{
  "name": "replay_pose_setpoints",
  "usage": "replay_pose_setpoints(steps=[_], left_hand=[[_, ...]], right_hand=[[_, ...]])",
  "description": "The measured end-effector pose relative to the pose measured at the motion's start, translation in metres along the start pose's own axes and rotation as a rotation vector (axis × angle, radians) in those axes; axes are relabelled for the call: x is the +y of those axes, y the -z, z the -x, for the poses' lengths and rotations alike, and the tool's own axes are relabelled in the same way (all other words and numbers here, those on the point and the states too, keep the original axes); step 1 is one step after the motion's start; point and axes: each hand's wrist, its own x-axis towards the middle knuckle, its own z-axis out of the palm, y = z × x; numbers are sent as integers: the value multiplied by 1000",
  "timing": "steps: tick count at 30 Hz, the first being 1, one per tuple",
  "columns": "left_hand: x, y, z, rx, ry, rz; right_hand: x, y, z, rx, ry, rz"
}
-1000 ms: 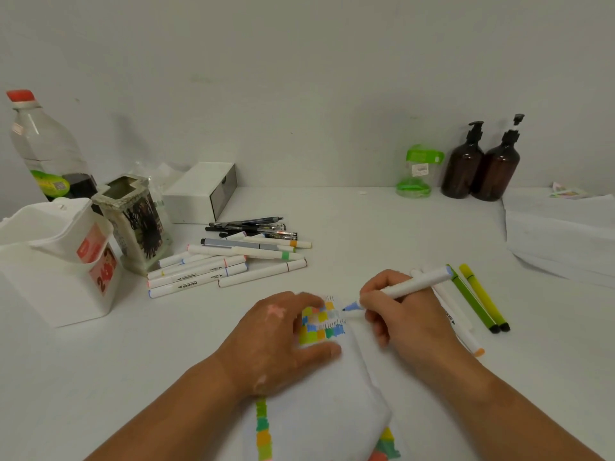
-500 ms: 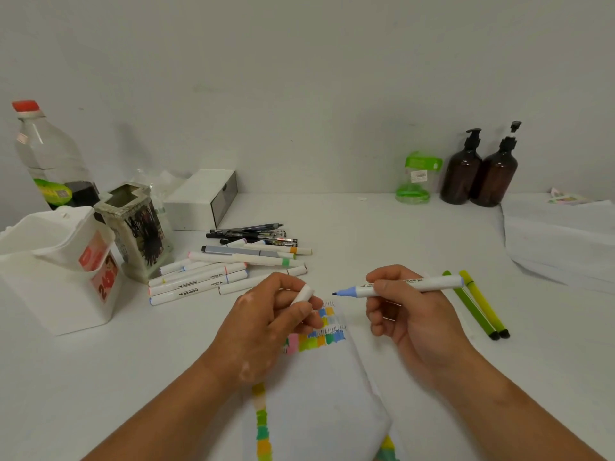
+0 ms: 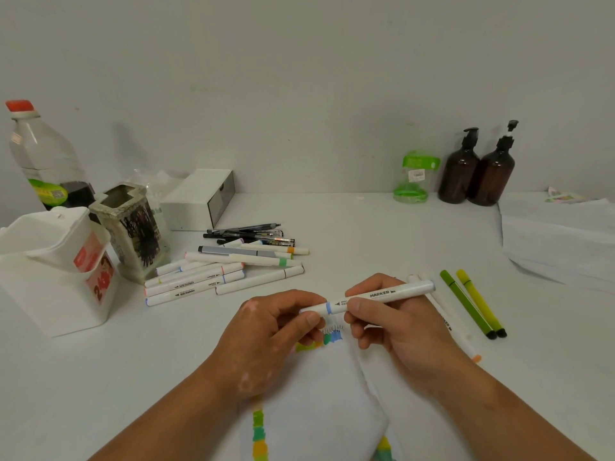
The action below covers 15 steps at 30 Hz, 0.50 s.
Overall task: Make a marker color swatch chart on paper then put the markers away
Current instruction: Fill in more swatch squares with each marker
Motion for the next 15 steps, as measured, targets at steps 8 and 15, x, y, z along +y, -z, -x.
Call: replay_pose_setpoints(steps=[8, 15], left_hand=[[3, -2, 2, 51, -71, 25], [1, 0, 1, 86, -85, 34]], right_hand=[[-4, -4, 2, -11, -33, -48], [-2, -8, 3, -9, -33, -57]])
